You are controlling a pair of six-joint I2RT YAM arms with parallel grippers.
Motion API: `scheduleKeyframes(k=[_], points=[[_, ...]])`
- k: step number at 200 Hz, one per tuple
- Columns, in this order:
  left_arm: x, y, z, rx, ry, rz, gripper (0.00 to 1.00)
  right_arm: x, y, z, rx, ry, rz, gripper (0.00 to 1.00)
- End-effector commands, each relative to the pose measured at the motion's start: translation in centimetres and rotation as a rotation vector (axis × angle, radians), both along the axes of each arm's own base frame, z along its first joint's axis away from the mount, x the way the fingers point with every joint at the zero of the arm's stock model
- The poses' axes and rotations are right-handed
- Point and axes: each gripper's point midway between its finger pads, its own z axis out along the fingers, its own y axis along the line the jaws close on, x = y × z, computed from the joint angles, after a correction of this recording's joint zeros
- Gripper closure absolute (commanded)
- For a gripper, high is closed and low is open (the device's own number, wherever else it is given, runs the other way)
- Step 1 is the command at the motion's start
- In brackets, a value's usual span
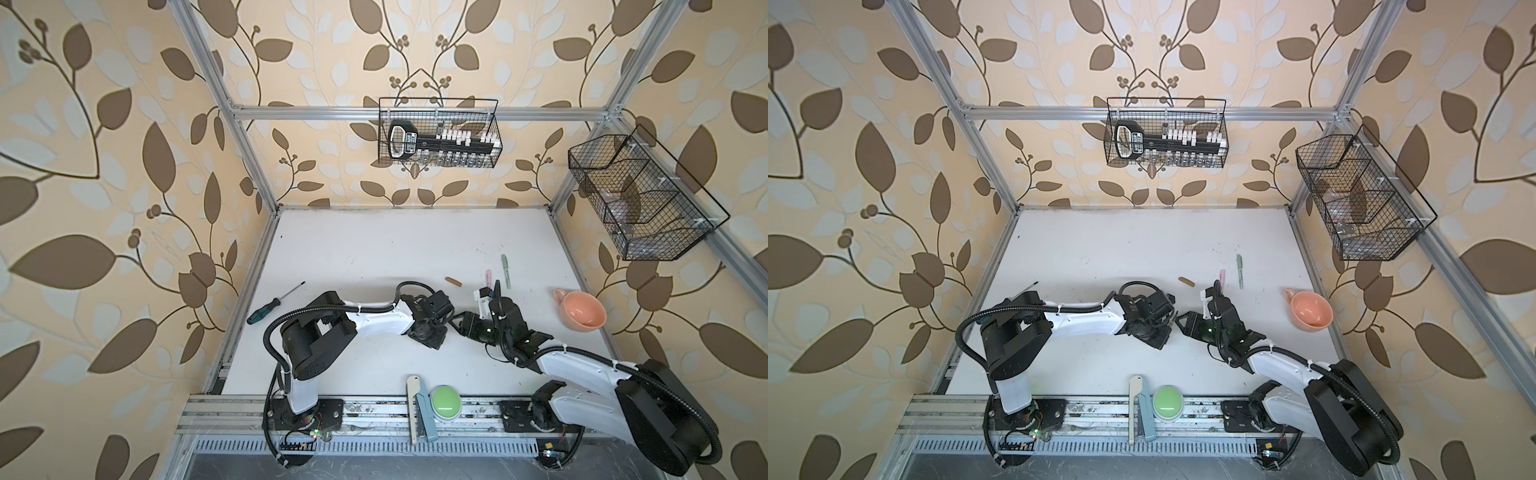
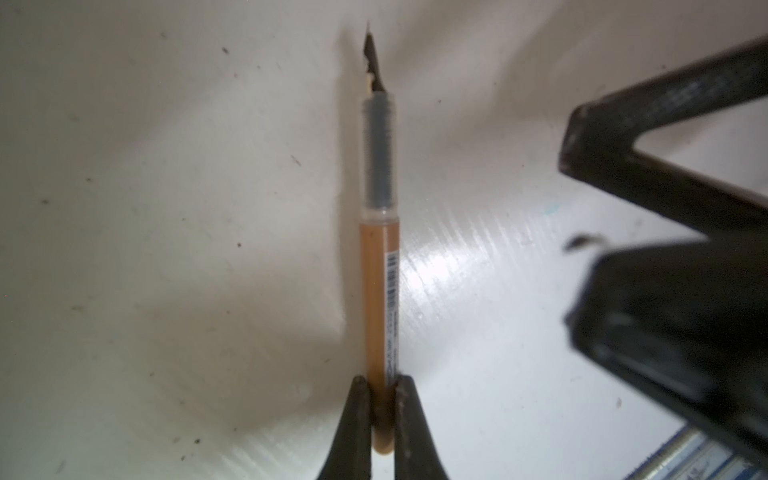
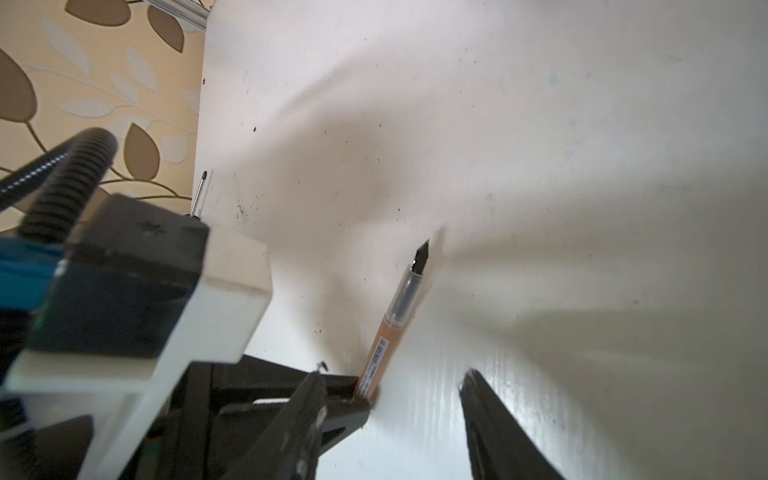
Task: Insert the pens into the pen caps
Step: 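Grip the orange-brown pen near its nib with the right gripper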
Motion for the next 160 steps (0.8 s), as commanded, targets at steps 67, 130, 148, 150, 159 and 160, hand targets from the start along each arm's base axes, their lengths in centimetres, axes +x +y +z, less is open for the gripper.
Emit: scheduleKeyframes(k=[67,130,148,150,159,160], points=[[0.6,-1.4,4.6,-0.120,-0.057,-0.002,0.98,1.6,2.1,-0.6,0.071,-0.005,0.009,0.49],[0.5,-1.8,5.0,-0.139,-0.051,-0.014,0.98,2.6,2.8,0.6,0.135,-0.049,0.001,0.53],[0.6,-1.8,5.3,-0.142,-0.060,-0.014,0.98,2.6,2.7,0.5,0.143,-0.040,-0.004,0.56],[0.6,-1.8,5.4,-0.142,-0.061,-0.016,0.98,2.6,2.7,0.6,0.147,-0.040,-0.005,0.56],[0.6,-1.9,5.5,-0.145,-0.064,-0.017,0.98,2.7,2.7,0.5,0.152,-0.039,-0.005,0.58],[0.6,-1.9,5.5,-0.146,-0.064,-0.018,0.98,2.6,2.7,0.5,0.152,-0.037,-0.005,0.58]])
